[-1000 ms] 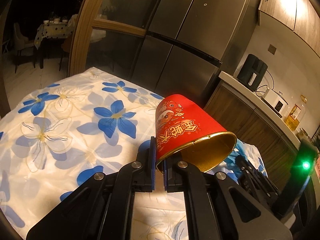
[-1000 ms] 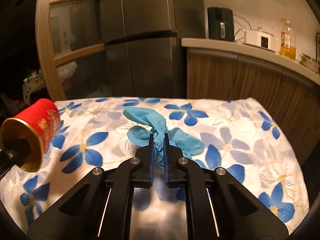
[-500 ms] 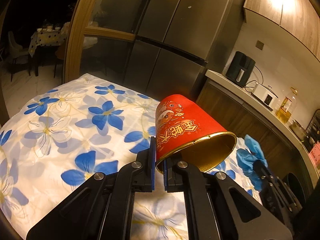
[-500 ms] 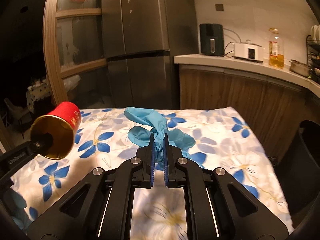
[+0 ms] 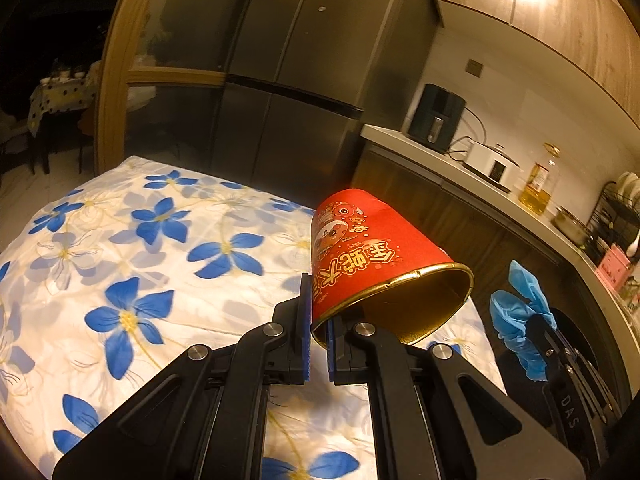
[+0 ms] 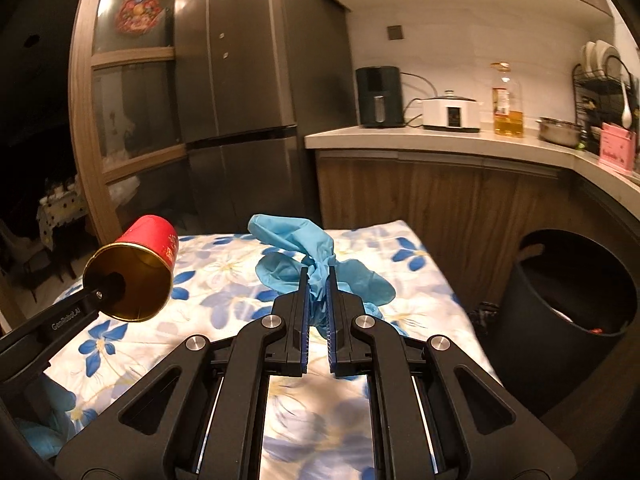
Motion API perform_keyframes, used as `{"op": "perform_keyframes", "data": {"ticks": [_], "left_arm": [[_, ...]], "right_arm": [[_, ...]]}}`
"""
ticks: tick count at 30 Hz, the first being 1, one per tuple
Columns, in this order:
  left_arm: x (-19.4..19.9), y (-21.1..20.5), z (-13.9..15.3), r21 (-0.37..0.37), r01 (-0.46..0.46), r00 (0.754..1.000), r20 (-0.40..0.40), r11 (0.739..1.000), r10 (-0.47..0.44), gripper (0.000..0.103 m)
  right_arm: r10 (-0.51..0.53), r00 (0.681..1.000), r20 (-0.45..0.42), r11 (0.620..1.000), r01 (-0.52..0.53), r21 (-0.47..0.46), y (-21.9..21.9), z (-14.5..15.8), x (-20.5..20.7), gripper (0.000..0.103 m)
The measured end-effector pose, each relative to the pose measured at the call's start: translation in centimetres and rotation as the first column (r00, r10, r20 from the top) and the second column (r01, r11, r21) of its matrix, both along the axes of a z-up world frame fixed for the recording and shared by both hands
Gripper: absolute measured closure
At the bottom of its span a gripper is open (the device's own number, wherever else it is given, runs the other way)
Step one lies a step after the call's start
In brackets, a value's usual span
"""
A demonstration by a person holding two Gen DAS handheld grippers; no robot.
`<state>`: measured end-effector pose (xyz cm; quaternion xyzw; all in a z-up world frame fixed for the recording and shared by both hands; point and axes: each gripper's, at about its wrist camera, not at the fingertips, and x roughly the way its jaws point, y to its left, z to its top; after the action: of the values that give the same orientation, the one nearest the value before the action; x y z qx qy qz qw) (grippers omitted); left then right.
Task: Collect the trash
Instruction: 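Carry the red cup and blue glove in both tools over the bin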
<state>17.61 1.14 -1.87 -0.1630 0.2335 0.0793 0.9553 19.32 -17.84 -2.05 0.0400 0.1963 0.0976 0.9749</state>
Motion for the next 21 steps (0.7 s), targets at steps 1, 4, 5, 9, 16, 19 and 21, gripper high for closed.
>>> {"op": "perform_keyframes", "data": {"ticks": [1,4,5,9,16,19,21], "left_arm": [[0.0,-0.4,0.1,0.002,0.009,1.0,0.002,1.0,-0.009,0.097],[-0.1,-1.5,0.3,0.01,0.03,1.0,0.005,0.999,-0.03,0.097],[-0.1,-1.7,0.3,0.012,0.036,0.999,0.006,0.999,-0.036,0.097],[-0.1,-3.3,0.4,0.024,0.065,0.998,0.007,0.998,-0.066,0.097],[0.2,-6.5,0.3,0.043,0.126,0.992,0.001,0.991,-0.126,0.097],[0.5,-8.0,0.3,0.054,0.153,0.988,-0.002,0.987,-0.153,0.097],[0.6,-9.0,0.2,0.061,0.172,0.985,-0.004,0.983,-0.172,0.097]], "right_arm": [[-0.01,1.0,0.002,1.0,0.01,0.004,-0.4,0.0,-0.3,0.096],[-0.034,0.999,0.011,0.999,0.034,0.011,-1.6,0.2,-0.9,0.096],[-0.04,0.999,0.013,0.999,0.04,0.014,-1.9,0.2,-1.1,0.096],[-0.069,0.997,0.016,0.997,0.069,0.022,-3.5,0.3,-1.7,0.096],[-0.122,0.992,0.022,0.992,0.121,0.034,-6.3,0.3,-2.8,0.096],[-0.146,0.989,0.024,0.989,0.145,0.042,-7.6,0.3,-3.1,0.096],[-0.162,0.986,0.026,0.986,0.16,0.048,-8.4,0.3,-3.3,0.096]]}}
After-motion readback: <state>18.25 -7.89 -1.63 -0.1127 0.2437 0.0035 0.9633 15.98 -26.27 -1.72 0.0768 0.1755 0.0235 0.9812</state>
